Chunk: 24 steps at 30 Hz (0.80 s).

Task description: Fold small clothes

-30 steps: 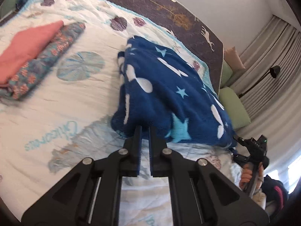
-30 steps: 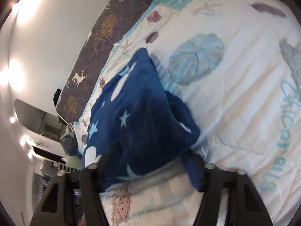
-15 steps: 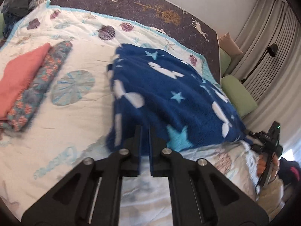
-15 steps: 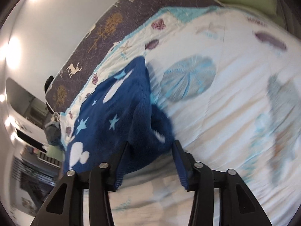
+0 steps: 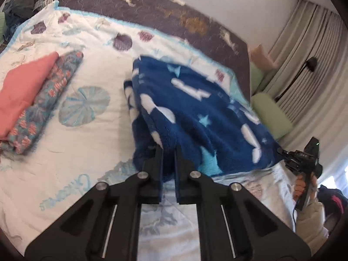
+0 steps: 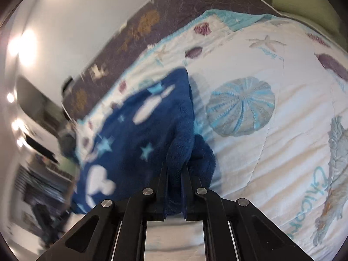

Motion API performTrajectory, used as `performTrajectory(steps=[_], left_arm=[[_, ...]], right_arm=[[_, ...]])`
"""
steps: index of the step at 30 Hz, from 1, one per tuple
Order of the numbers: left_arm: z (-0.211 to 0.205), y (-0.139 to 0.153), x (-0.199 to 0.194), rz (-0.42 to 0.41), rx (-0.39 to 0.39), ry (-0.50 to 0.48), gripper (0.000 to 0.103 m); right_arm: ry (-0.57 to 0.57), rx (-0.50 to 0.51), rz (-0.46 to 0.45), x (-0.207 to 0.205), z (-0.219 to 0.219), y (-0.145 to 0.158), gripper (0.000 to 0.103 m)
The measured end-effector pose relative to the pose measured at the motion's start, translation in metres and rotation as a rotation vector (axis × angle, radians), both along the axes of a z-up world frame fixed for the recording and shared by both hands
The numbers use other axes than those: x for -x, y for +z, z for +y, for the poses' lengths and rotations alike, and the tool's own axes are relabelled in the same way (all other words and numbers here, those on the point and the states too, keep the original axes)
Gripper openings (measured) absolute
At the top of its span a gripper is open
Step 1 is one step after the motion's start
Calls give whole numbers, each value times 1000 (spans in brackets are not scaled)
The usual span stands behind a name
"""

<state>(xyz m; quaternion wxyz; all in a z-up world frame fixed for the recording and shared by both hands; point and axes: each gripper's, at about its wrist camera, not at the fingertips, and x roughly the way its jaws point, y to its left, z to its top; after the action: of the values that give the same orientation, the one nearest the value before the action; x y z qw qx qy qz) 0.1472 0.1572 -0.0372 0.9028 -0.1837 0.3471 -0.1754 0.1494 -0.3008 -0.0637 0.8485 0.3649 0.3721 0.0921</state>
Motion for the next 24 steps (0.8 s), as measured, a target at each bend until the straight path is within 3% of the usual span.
performTrajectory(steps=[3, 6, 8, 10, 12, 14, 16, 17, 19, 22, 24], left_arm=[[10, -11, 6, 37, -53, -13, 10], [9, -40, 5, 122, -99, -12, 13], [12, -45, 9, 120, -81, 9, 17], [15, -40, 13, 122, -73, 42, 27], [16, -32, 21, 112, -94, 49, 30], [17, -26, 27, 103, -90, 43, 39], [13, -22, 32, 99, -37, 11, 56], [9, -21, 33, 103, -13, -7, 60], [-3, -26, 29, 132, 15, -36, 75], [-22, -38, 15, 198, -29, -16, 77], [-26, -42, 5, 212, -15, 10, 77]], right_arm=[[-7, -29, -16, 9, -20, 4, 7], [9, 29, 71, 6, -17, -12, 8], [-4, 51, 104, 7, -13, -20, 12], [-26, 27, 106, 13, -15, -20, 22], [-50, 3, 99, 24, -21, -16, 31], [-54, 15, 82, 35, -24, -8, 36], [-9, -2, 64, 42, -20, -2, 44], [24, -27, 62, 43, -16, -2, 47], [80, -74, 74, 39, -5, -6, 61], [120, -88, 107, 26, 13, -16, 66], [116, -121, 118, 14, 20, -24, 69]])
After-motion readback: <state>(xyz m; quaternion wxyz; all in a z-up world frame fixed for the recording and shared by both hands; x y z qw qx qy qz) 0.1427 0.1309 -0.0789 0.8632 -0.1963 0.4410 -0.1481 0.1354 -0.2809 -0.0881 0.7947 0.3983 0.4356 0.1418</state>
